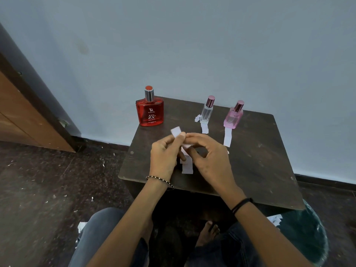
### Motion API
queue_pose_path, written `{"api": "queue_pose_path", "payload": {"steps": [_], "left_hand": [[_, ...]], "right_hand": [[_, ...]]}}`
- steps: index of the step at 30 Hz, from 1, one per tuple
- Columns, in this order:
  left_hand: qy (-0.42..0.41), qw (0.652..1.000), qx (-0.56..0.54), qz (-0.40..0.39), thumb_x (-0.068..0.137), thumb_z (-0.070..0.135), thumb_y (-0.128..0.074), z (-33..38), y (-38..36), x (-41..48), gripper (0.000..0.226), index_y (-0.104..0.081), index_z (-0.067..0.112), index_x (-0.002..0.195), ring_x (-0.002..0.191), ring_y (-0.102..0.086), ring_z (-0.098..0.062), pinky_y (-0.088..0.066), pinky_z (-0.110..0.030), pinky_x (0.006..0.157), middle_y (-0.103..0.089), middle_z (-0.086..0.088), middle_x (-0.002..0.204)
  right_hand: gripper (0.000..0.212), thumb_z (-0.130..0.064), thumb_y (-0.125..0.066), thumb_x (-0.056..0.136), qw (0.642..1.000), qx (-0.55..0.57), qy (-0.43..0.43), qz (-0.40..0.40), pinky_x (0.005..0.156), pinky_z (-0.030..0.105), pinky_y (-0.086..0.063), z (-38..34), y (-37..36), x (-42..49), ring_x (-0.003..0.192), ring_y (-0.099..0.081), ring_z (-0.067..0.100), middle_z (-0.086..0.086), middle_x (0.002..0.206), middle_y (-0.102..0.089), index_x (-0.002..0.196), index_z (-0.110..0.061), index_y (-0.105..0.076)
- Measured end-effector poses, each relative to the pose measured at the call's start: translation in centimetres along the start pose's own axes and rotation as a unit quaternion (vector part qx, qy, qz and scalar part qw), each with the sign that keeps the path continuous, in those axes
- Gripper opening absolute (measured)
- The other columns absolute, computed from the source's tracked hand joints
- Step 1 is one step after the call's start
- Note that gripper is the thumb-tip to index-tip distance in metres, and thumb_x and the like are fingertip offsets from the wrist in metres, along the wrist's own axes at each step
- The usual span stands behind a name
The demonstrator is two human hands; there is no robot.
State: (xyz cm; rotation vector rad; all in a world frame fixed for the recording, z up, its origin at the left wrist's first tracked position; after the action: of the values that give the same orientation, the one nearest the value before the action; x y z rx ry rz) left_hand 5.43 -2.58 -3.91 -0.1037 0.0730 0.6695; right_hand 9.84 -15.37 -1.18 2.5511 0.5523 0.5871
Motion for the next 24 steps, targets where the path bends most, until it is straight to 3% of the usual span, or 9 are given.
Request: {"api": "queue_pose_path", "payload": {"steps": [3,5,8,10,12,14,17,20,24], "left_hand": [[-0.012,1.000,-0.003,0.023,0.097,0.031,-0.065,-0.1,0.7,0.9,0.022,-0.078,0.023,0.081,0.041,-0.055,-0.005,-0.039,-0.012,0.043,-0.060,0.002,0.046],[-0.029,0.999,0.023,0.032,0.099,0.035,-0.061,-0.2,1.2,1.4,0.022,-0.077,0.028,0.085,0.047,-0.057,-0.007,-0.042,-0.021,0.051,-0.062,0.002,0.049],[-0.037,0.996,0.055,0.053,0.102,0.037,-0.055,-0.4,2.0,1.8,0.025,-0.076,0.026,0.095,0.048,-0.056,-0.005,-0.045,-0.031,0.060,-0.062,0.003,0.051],[-0.041,0.994,0.076,0.072,0.104,0.036,-0.052,-0.5,2.5,1.9,0.025,-0.075,0.025,0.102,0.047,-0.055,0.000,-0.046,-0.029,0.061,-0.061,0.004,0.050],[-0.046,0.992,0.080,0.084,0.105,0.033,-0.051,-0.5,2.8,2.0,0.024,-0.073,0.022,0.103,0.046,-0.054,0.002,-0.046,-0.027,0.060,-0.060,0.005,0.051],[-0.050,0.992,0.076,0.093,0.104,0.029,-0.053,-0.5,2.9,2.0,0.018,-0.067,0.018,0.106,0.047,-0.055,0.000,-0.048,-0.026,0.059,-0.063,0.002,0.059],[-0.055,0.991,0.055,0.106,0.101,0.022,-0.059,-0.5,2.8,1.6,0.018,-0.049,0.019,0.115,0.046,-0.059,-0.003,-0.048,-0.014,0.052,-0.069,-0.003,0.069],[-0.068,0.991,0.056,0.106,0.100,0.020,-0.062,-0.5,2.7,1.4,0.023,-0.041,0.021,0.108,0.045,-0.059,-0.005,-0.047,-0.013,0.050,-0.068,-0.003,0.063],[-0.070,0.991,0.087,0.076,0.100,0.022,-0.062,-0.7,2.7,1.5,0.009,-0.055,0.018,0.100,0.045,-0.060,-0.005,-0.046,-0.017,0.048,-0.068,-0.002,0.064]], "right_hand": [[0.028,0.000,-0.066,0.093,1.000,-0.009,-0.025,-0.009,0.086,0.014,-0.055,-0.1,-0.8,0.7,0.104,-0.066,0.001,-0.009,0.120,-0.073,0.113,-0.017,-0.076],[0.026,-0.003,-0.063,0.095,0.999,-0.024,-0.039,-0.005,0.083,0.019,-0.057,-0.2,-1.4,1.6,0.100,-0.066,0.000,-0.012,0.117,-0.073,0.112,-0.020,-0.074],[0.020,-0.010,-0.060,0.099,0.999,-0.012,-0.031,0.009,0.078,0.011,-0.053,-0.9,-2.6,3.4,0.096,-0.067,-0.002,-0.013,0.107,-0.072,0.112,-0.020,-0.071],[0.020,-0.020,-0.060,0.101,1.000,-0.001,-0.028,0.000,0.079,0.006,-0.050,-1.4,-3.6,5.0,0.097,-0.065,-0.004,-0.010,0.114,-0.071,0.120,-0.018,-0.067],[0.036,-0.030,-0.063,0.100,0.998,0.010,-0.039,-0.040,0.081,0.004,-0.046,-1.7,-4.8,6.8,0.106,-0.061,-0.004,-0.007,0.133,-0.065,0.134,-0.017,-0.058],[0.057,-0.035,-0.069,0.096,0.994,0.016,-0.057,-0.092,0.090,0.009,-0.043,-2.0,-5.9,8.4,0.121,-0.054,0.001,-0.007,0.146,-0.055,0.145,-0.018,-0.045],[0.073,-0.033,-0.080,0.087,0.987,0.039,-0.071,-0.138,0.099,0.021,-0.041,-2.1,-7.1,10.2,0.127,-0.051,0.004,-0.008,0.145,-0.054,0.147,-0.020,-0.040],[0.071,-0.033,-0.085,0.081,0.981,0.075,-0.088,-0.159,0.106,0.030,-0.045,-1.9,-8.0,11.3,0.123,-0.059,0.011,-0.004,0.135,-0.062,0.140,-0.022,-0.046],[0.049,-0.032,-0.086,0.080,0.983,0.101,-0.081,-0.131,0.104,0.040,-0.053,-1.4,-8.3,11.9,0.111,-0.068,0.015,0.000,0.118,-0.072,0.119,-0.017,-0.061]]}}
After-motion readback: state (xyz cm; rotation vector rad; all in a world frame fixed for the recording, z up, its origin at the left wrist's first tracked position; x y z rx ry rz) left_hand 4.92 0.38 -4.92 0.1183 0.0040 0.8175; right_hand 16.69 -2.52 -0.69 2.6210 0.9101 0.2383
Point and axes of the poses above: each hand's wrist, its own x-axis towards the middle knuckle, its own y-axis out of the back of the hand, z = x × y, the point moved 2 cm from there along x, towards the middle knuckle
